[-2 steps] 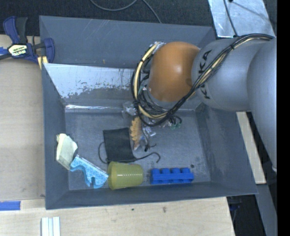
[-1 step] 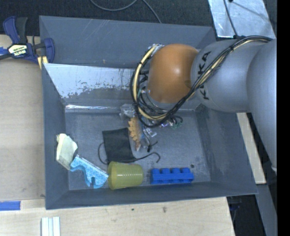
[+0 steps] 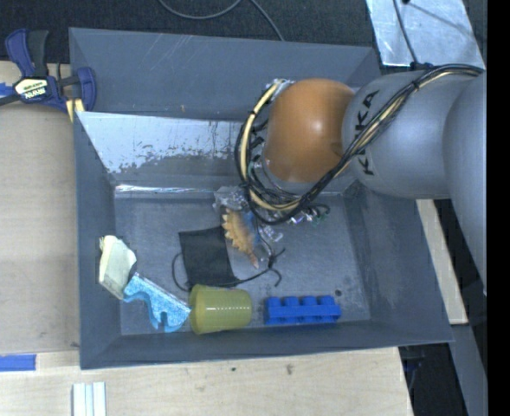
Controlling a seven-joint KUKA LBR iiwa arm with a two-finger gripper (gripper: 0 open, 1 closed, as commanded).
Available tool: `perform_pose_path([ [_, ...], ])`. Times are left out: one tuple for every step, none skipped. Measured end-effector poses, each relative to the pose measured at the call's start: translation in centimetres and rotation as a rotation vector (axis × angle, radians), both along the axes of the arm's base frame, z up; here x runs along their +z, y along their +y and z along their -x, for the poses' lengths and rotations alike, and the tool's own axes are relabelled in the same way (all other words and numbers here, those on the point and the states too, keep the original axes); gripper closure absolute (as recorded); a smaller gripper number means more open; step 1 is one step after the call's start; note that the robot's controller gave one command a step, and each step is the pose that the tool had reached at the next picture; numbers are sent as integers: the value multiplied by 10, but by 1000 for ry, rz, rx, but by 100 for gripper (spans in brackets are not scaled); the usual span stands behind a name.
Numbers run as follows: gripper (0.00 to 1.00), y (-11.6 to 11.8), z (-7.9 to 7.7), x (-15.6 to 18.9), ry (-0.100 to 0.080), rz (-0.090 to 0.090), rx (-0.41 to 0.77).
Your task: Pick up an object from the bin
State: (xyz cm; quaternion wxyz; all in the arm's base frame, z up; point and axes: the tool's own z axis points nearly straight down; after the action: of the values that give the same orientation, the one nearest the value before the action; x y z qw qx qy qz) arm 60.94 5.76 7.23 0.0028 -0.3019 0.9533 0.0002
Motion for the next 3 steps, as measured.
perform_pose_path([
  [100, 7, -3, 5, -6, 1, -104],
  [100, 6, -3, 5, -6, 1, -104],
  [100, 6, -2, 8, -4, 0, -105],
])
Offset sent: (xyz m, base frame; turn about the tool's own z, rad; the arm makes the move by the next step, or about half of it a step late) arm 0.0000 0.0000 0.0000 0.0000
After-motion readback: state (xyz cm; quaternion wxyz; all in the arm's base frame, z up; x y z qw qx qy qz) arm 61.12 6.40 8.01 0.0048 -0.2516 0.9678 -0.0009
